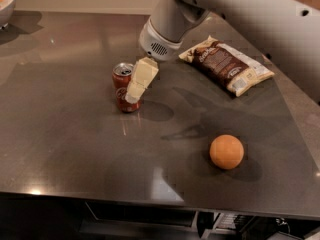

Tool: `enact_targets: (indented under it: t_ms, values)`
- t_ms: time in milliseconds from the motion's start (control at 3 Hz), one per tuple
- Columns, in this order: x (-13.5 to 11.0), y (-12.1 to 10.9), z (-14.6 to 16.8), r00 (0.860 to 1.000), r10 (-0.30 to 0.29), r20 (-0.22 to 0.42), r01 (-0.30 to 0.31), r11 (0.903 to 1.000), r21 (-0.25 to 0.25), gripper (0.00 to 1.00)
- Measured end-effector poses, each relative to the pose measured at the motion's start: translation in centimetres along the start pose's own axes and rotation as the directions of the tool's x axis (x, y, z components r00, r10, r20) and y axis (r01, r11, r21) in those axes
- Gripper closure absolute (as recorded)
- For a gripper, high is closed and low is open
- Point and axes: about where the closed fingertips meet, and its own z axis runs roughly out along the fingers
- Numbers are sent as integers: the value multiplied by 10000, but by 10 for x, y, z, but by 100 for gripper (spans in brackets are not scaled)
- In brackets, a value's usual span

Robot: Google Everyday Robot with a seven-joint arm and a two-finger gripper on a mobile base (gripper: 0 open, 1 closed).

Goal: Pick coke can

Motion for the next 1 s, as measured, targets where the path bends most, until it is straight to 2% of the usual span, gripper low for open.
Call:
enact_targets:
  t_ms: [333,1000]
  values:
    - [-5,4,5,10000,3,-10,-3,9998,-212,18]
    - [-10,11,3,9998,-78,157,87,9980,-623,64]
